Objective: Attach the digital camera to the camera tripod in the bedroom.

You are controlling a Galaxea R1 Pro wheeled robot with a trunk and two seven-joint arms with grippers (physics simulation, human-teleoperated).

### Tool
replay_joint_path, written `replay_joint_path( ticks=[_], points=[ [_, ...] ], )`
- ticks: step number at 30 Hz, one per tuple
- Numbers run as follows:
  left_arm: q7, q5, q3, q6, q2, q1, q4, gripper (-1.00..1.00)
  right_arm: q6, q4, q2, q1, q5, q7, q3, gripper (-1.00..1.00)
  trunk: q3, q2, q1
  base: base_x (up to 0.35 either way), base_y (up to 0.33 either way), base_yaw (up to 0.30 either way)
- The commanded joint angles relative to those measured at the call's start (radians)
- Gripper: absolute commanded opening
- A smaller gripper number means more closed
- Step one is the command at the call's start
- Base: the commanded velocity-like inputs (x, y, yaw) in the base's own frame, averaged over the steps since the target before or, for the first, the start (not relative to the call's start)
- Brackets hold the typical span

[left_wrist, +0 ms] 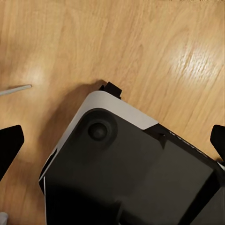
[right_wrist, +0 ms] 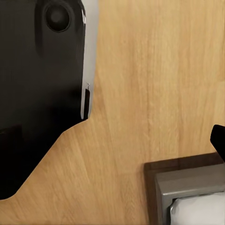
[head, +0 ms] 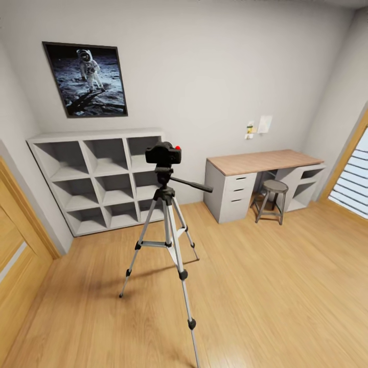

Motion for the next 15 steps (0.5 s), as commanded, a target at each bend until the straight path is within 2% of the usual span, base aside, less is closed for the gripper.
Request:
replay_joint_path(
  ticks=[1, 15],
  points=[
    [0.003, 0.007, -0.008, 0.001, 0.000, -0.001, -0.001, 1.00, -0.006, 0.003, 0.000, -0.002, 0.009, 0.002, -0.009, 1.00, 0.000, -0.002, 0.001, 0.000, 0.000, 0.000],
    [0.003, 0.006, -0.008, 0.001, -0.001, -0.001, -0.001, 1.00, -0.007, 0.004, 0.000, -0.001, 0.007, 0.000, -0.009, 1.00, 0.022, -0.002, 0.001, 0.000, 0.000, 0.000]
  ],
)
